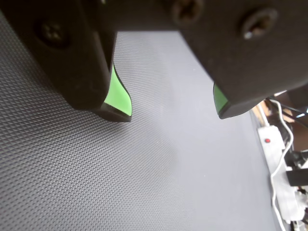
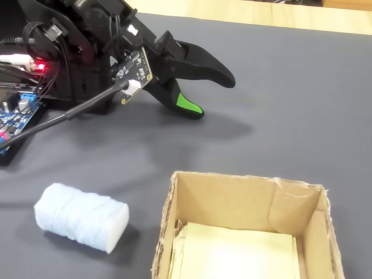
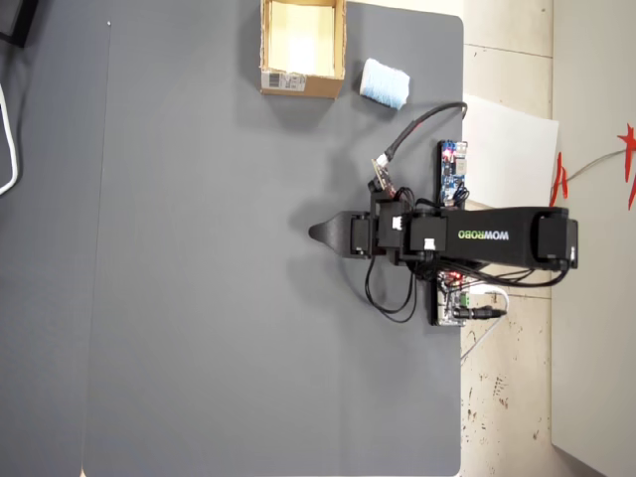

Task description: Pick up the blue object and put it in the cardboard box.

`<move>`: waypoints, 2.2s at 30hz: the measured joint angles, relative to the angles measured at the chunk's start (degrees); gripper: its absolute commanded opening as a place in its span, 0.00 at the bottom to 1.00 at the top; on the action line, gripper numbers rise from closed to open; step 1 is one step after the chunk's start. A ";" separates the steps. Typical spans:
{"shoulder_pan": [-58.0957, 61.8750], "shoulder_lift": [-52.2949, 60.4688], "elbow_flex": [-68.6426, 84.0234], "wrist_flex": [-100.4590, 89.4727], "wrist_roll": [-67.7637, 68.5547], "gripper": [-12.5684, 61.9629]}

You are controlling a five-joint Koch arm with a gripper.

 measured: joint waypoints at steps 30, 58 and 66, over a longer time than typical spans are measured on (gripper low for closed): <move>0.70 0.00 0.00 0.00 -0.79 0.62; 1.32 0.00 0.00 0.09 -0.79 0.61; 1.41 0.00 0.00 0.00 -1.23 0.61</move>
